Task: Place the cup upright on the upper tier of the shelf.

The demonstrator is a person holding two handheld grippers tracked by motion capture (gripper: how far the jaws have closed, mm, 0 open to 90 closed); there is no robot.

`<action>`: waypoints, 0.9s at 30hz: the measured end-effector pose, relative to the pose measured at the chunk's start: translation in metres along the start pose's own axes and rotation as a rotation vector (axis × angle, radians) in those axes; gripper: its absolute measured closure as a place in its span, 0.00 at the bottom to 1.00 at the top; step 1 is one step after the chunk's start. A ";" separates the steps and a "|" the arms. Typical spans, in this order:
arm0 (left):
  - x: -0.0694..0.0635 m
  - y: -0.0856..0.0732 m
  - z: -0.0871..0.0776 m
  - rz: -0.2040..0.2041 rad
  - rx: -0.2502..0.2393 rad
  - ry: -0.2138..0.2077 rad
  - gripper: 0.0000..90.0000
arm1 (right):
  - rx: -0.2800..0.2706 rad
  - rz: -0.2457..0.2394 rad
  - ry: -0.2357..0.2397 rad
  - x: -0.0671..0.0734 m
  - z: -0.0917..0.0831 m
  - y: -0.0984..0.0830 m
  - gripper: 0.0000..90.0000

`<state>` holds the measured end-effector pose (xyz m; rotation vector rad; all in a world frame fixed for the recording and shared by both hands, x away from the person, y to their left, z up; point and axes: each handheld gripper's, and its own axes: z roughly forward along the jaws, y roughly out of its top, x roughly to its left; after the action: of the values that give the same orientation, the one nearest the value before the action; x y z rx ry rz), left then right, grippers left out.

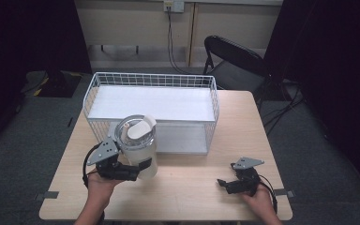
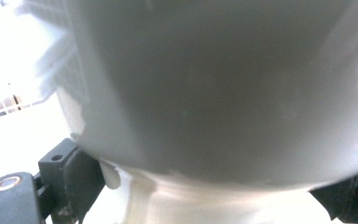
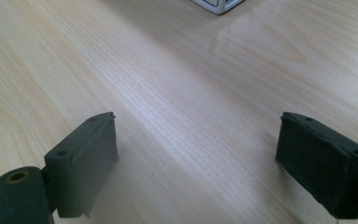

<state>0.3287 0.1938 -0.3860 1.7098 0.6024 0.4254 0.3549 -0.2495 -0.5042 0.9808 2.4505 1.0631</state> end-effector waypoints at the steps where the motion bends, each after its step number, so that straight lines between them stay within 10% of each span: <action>1: 0.000 0.003 -0.001 -0.001 -0.006 0.006 0.11 | 0.000 0.000 0.000 0.000 0.000 0.000 0.13; 27: 0.006 0.057 -0.004 -0.016 0.010 0.014 0.11 | 0.000 0.000 0.000 0.000 0.000 0.000 0.13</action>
<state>0.3407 0.1919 -0.3304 1.7118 0.6295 0.4236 0.3549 -0.2495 -0.5042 0.9804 2.4505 1.0633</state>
